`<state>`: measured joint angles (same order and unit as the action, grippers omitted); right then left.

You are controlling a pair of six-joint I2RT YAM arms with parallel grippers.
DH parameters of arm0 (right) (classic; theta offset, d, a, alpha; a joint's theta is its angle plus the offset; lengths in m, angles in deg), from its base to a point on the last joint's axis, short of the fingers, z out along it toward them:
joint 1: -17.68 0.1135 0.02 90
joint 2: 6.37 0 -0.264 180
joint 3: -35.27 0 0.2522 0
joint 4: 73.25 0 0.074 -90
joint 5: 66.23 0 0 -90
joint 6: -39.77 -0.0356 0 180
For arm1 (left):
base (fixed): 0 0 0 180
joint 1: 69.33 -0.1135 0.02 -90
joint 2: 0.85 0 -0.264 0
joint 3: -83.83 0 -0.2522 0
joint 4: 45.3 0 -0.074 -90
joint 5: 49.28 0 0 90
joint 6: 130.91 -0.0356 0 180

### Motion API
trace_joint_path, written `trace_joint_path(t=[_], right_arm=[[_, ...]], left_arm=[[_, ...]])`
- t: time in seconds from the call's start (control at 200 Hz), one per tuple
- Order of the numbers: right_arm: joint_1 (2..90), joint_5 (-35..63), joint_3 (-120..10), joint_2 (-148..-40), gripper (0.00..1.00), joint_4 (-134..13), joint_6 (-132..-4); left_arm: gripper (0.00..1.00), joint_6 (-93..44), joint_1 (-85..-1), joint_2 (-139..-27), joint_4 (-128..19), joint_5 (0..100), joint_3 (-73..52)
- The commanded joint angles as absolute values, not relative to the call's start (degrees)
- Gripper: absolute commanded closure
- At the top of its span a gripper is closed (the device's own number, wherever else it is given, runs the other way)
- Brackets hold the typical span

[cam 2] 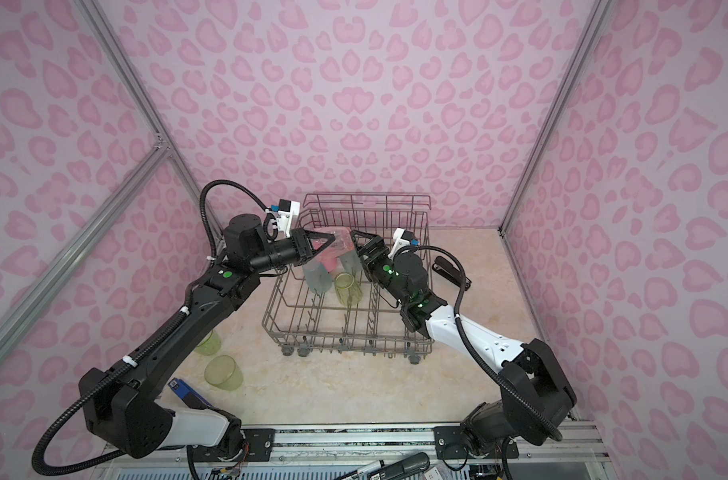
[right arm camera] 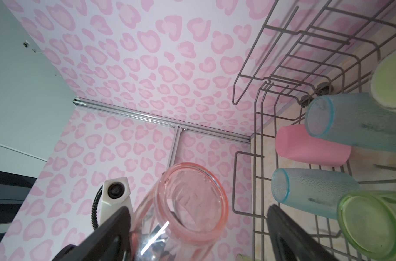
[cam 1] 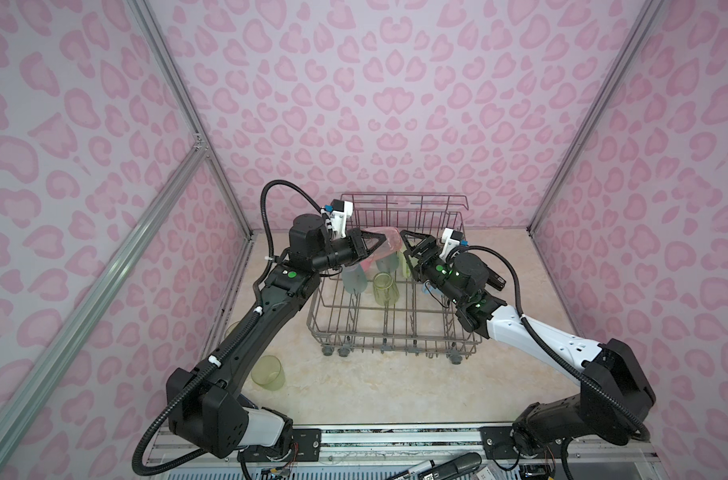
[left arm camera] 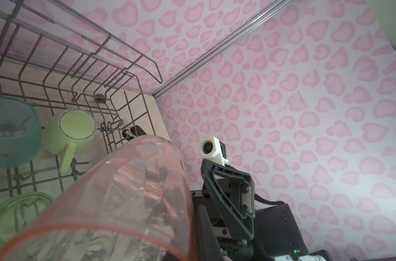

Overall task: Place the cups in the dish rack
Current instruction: 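Grasp the pink-rimmed cup with the right gripper beside the left gripper, then open the left gripper and draw it back while the right gripper carries the cup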

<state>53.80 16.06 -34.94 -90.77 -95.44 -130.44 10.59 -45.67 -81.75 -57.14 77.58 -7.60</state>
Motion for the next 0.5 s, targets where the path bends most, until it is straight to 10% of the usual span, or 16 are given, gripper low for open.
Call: trace_joint_path(t=[0.0,0.495], right_arm=[[53.1,15.3,-34.9,-92.1,0.06,-102.6,-136.3],[50.4,15.5,-36.7,-96.5,0.08,-106.8,-143.3]], left_arm=[[0.92,12.8,-44.6,-83.1,-48.8,76.3,-7.8],[0.92,17.2,-40.1,-89.3,-40.2,76.9,-5.7]])
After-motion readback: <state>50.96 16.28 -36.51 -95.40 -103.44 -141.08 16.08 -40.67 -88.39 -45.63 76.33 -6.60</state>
